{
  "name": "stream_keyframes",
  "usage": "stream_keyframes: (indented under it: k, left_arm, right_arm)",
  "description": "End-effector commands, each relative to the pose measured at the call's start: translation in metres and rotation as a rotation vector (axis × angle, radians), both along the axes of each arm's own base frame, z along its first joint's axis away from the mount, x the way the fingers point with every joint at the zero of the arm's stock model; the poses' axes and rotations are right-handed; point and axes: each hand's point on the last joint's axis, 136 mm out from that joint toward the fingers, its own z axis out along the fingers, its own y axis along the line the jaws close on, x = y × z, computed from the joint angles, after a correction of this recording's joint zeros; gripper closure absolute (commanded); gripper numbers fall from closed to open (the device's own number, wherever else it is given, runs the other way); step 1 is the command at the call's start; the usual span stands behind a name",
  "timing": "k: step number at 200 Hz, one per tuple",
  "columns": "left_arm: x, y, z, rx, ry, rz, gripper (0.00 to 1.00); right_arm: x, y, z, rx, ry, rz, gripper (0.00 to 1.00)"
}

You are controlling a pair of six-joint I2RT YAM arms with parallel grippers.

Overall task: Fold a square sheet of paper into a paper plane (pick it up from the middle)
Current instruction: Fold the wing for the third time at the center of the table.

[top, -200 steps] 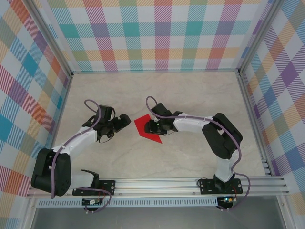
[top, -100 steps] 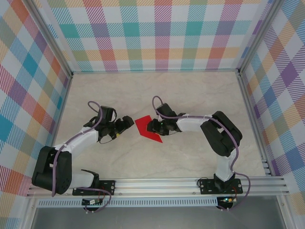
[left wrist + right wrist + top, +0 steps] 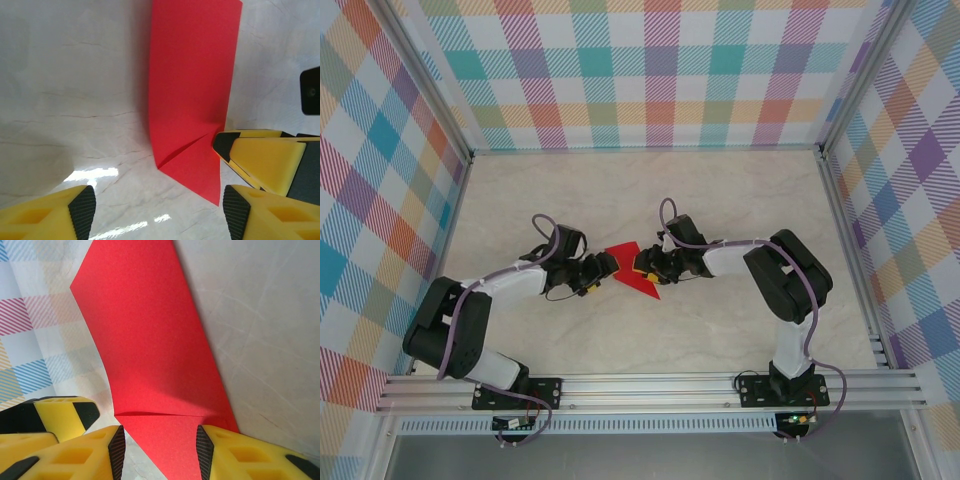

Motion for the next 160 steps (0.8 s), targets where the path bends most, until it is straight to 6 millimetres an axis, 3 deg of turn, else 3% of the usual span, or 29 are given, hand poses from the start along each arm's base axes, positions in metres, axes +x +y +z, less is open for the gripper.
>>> stream_keyframes:
  k: [1,43,110,160]
  left_arm:
    - [0.008,-0.023,0.008,-0.058,-0.014,-0.031,0.35]
    - [0.011,-0.038,-0.001,-0.084,0.011,-0.057,0.47]
    - [0.012,-0.043,-0.002,-0.104,0.008,-0.071,0.66]
    - [0.010,-0.044,-0.010,-0.091,0.029,-0.074,0.81]
  right_arm:
    - [-0.014,-0.026,-0.046,-0.117,0.113,-0.045,0.56]
    - [-0.015,-0.029,-0.048,-0.117,0.123,-0.048,0.56]
    - [-0.012,-0.029,-0.046,-0.109,0.089,-0.032,0.55]
    - [-0.005,-0.029,-0.028,-0.090,-0.056,0.012,0.44]
